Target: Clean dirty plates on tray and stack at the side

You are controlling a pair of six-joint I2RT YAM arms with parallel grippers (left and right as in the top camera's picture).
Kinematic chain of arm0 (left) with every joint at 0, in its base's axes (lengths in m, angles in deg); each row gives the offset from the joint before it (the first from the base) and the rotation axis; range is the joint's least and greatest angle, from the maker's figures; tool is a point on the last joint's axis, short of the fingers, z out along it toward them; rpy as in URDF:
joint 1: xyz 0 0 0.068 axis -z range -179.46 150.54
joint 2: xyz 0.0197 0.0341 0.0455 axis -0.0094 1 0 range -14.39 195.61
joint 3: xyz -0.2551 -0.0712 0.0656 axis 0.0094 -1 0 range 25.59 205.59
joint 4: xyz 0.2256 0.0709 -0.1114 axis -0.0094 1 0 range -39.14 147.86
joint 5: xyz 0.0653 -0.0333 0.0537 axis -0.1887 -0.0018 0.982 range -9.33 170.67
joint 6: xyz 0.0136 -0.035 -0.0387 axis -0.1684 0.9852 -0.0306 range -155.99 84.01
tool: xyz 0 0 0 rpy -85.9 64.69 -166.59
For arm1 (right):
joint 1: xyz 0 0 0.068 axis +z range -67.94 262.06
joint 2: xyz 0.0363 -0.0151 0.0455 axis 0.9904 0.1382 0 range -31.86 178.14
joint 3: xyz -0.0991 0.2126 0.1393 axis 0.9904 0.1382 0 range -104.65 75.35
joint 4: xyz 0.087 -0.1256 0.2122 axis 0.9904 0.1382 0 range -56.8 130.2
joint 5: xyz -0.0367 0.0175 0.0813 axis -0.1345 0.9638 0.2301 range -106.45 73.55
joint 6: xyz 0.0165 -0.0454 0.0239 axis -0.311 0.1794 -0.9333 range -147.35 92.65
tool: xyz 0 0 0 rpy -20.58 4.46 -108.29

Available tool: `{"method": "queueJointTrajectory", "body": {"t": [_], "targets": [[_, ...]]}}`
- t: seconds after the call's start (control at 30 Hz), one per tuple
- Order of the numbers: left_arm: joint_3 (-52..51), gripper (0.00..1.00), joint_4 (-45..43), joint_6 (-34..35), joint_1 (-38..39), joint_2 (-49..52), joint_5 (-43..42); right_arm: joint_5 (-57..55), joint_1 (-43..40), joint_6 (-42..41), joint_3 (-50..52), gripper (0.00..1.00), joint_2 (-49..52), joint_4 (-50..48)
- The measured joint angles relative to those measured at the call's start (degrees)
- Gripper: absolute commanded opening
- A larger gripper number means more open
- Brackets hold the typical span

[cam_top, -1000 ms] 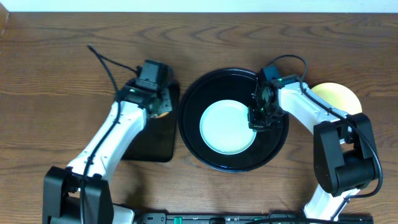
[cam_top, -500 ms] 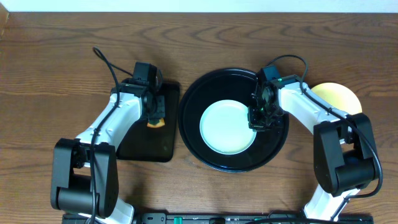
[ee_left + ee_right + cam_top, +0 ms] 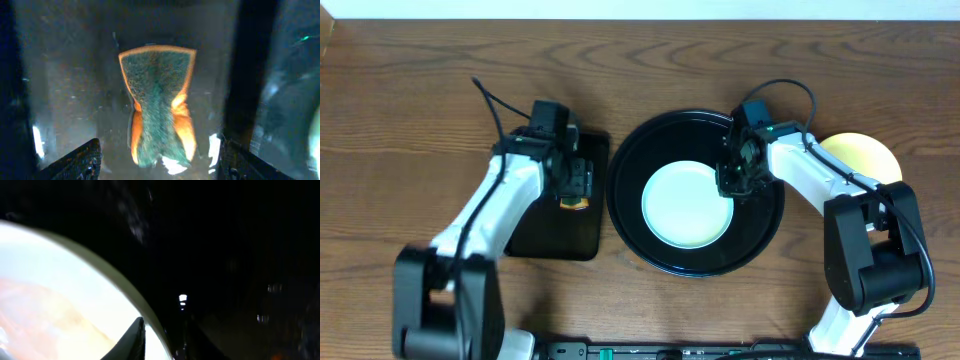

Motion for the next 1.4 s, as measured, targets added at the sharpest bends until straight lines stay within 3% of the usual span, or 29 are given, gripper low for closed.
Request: {"method": "queueJointTrajectory", "body": {"t": [0.07, 0.17, 0.67, 0.9, 1.1, 1.4], "targets": [[0.00, 0.77, 0.20, 0.61, 0.15, -3.65, 0.00, -0.04, 0.02, -0.02, 0.02, 0.20, 0.00, -1.25], [0.00, 0.77, 1.16, 2.67, 0.44, -8.24, 0.00, -0.02, 0.02, -0.07, 0.02, 0.01, 0.17, -1.90], [-0.33, 0.77, 4.70, 6.03, 0.44, -9.84, 0.00, 15.78, -0.79, 6.78, 0.92, 0.01, 1.79, -6.58], [-0.35, 0.77, 4.70, 6.21, 0.44, -9.84, 0.00, 14.88, -1.51, 8.72, 0.98, 0.01, -3.98, -7.80], [-0.35, 0.77, 4.72, 6.21, 0.44, -9.84, 0.00, 5.31, -1.31, 12.09, 0.98, 0.01, -14.88, -7.54], [-0.35, 0.77, 4.68, 6.21, 0.44, -9.84, 0.00, -23.91, 4.04, 14.45, 0.98, 0.01, -24.04, -7.13]]}}
